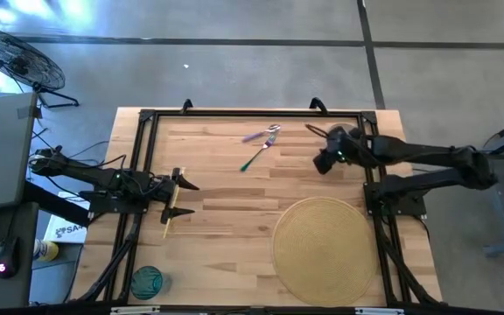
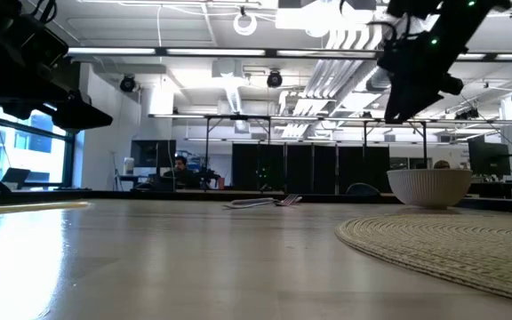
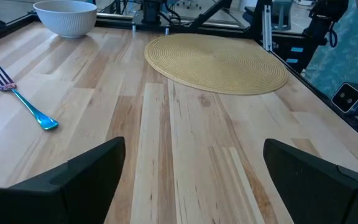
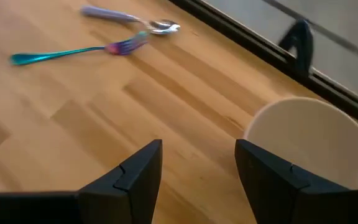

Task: Pick & Place Utensil
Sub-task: Put the white bowl on the table placemat

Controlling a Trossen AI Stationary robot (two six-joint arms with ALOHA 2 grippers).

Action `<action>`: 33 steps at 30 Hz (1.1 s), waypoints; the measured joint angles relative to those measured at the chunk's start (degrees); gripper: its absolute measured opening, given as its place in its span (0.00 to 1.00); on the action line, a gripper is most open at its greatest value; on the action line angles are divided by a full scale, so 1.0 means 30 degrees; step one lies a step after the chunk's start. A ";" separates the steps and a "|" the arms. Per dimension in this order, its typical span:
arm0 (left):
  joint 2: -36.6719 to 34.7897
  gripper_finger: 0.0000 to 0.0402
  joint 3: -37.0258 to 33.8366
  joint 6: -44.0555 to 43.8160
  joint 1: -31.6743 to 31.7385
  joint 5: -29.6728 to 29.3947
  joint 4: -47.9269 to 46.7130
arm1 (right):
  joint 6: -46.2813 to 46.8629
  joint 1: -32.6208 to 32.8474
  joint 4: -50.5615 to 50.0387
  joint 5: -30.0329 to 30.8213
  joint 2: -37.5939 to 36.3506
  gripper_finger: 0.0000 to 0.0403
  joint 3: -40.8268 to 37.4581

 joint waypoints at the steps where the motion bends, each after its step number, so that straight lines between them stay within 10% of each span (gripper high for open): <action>1: 0.0000 0.94 0.0000 0.0000 0.0000 0.0007 0.0007 | 0.0285 -0.0431 -0.0236 -0.0232 0.0393 0.49 0.0205; 16: 0.0000 0.94 0.0000 0.0000 0.0000 0.0000 0.0002 | 0.0864 -0.5457 -0.1661 -0.3577 0.3922 0.52 0.0359; 33: 0.0000 0.94 0.0000 0.0000 0.0000 0.0007 0.0007 | 0.0467 -0.6146 -0.0964 -0.3420 0.7161 0.44 0.0367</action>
